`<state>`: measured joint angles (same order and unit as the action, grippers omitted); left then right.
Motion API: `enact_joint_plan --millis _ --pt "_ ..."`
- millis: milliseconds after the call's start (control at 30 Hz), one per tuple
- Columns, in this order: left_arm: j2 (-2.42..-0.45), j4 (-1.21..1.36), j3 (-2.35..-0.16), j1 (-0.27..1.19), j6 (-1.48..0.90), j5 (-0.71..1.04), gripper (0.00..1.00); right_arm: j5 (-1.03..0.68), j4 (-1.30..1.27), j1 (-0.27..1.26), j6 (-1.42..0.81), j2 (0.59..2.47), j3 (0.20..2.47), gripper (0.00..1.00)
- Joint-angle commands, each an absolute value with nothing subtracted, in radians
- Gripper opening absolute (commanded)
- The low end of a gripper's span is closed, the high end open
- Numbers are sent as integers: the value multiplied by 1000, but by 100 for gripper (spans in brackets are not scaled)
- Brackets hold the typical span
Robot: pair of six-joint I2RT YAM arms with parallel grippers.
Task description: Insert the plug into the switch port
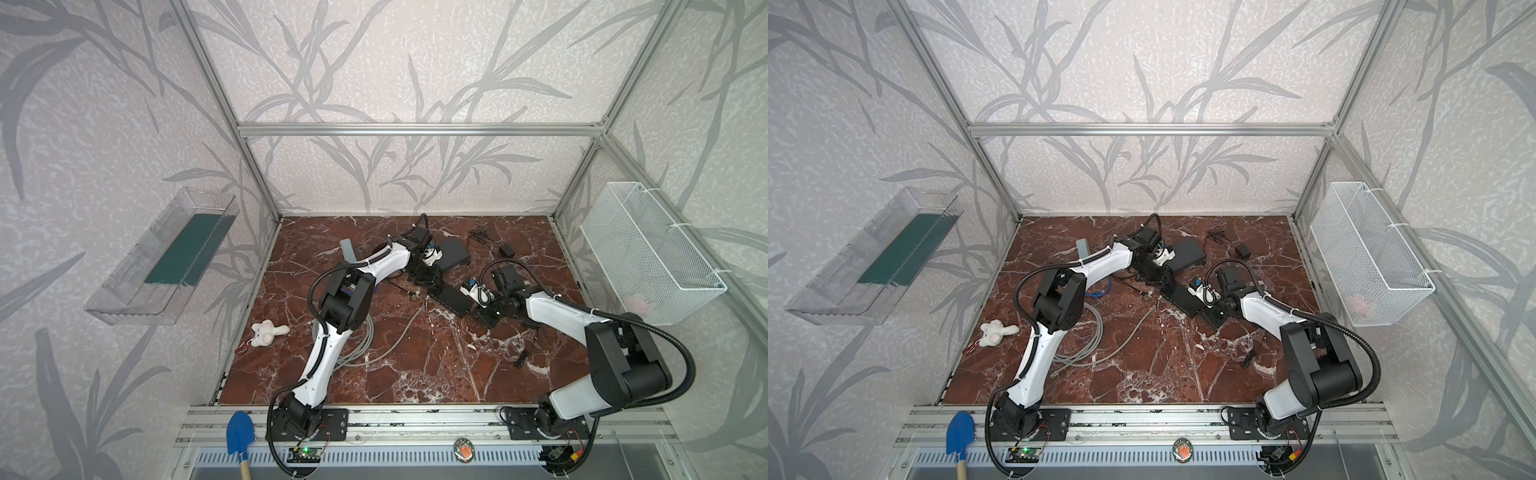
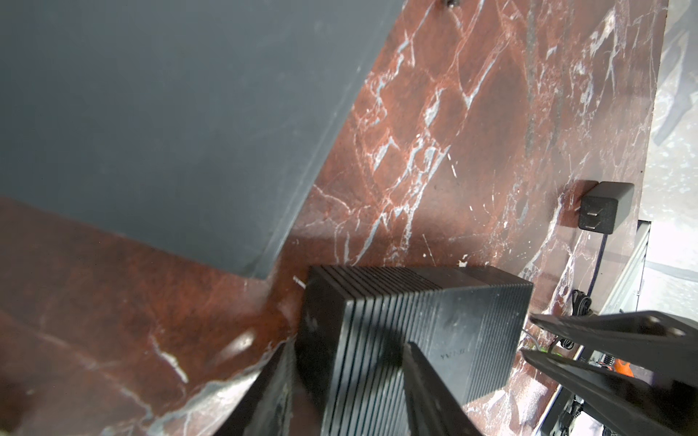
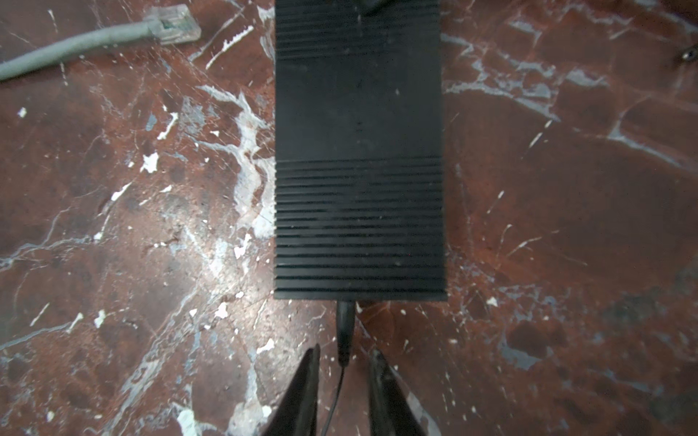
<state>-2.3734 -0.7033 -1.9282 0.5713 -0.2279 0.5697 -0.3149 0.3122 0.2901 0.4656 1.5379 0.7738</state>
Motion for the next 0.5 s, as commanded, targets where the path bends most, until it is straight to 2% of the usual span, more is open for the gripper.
enact_joint_plan --millis 0,467 --pt "-2395 -739 -1896 571 -221 537 48 -321 297 293 489 1566 771 24" --pt "-2399 -734 -1911 571 -235 551 48 -326 294 294 488 1609 792 16"
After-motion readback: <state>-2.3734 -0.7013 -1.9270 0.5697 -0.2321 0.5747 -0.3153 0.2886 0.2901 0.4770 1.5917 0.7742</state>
